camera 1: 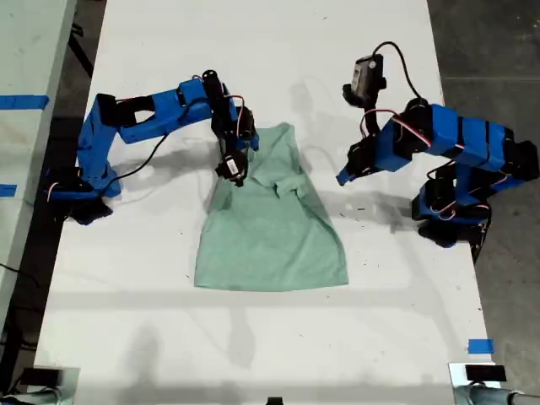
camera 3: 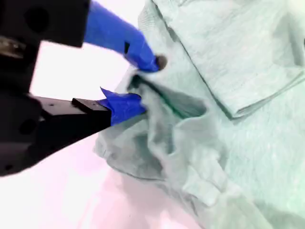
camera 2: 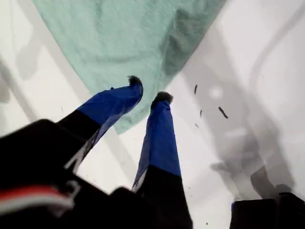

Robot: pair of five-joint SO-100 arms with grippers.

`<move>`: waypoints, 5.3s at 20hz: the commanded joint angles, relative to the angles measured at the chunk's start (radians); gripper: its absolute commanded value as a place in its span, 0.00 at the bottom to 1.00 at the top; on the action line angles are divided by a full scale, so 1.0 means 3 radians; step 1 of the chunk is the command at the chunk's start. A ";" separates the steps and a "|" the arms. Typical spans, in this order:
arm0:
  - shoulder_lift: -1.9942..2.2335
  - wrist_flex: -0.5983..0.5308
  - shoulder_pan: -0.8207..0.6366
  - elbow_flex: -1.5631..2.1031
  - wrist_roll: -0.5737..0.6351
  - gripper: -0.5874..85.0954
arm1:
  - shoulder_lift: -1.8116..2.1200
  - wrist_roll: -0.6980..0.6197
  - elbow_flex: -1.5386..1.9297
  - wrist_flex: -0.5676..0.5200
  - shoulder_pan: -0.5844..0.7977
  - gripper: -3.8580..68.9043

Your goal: Fold tshirt

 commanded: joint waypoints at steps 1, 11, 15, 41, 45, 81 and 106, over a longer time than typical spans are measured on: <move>0.0102 -0.0051 0.0010 -0.0164 0.0123 0.34 | 0.0051 0.0026 -0.0046 -0.0112 -0.0046 0.17; 0.0839 0.0629 0.0741 0.0061 -0.0368 0.29 | 0.0066 0.0317 0.0614 -0.0363 -0.0562 0.30; 0.0839 0.0619 0.1534 0.0072 -0.1166 0.24 | 0.0143 0.0675 0.1074 -0.0716 -0.1012 0.38; 0.2255 -0.1468 0.2577 0.2649 -0.2659 0.25 | -0.1299 0.1846 0.2035 -0.3012 -0.2081 0.13; 0.2260 -0.1427 0.2582 0.2638 -0.2654 0.24 | -0.1278 0.1749 0.1897 -0.2746 -0.2004 0.03; 0.1800 -0.1698 0.3319 0.2669 -0.3922 0.31 | -0.1938 0.0706 -0.1652 -0.0159 -0.1253 0.43; 0.0839 -0.1733 0.3232 0.2342 -0.3467 0.01 | -0.1831 0.0823 -0.1355 -0.0414 -0.1396 0.33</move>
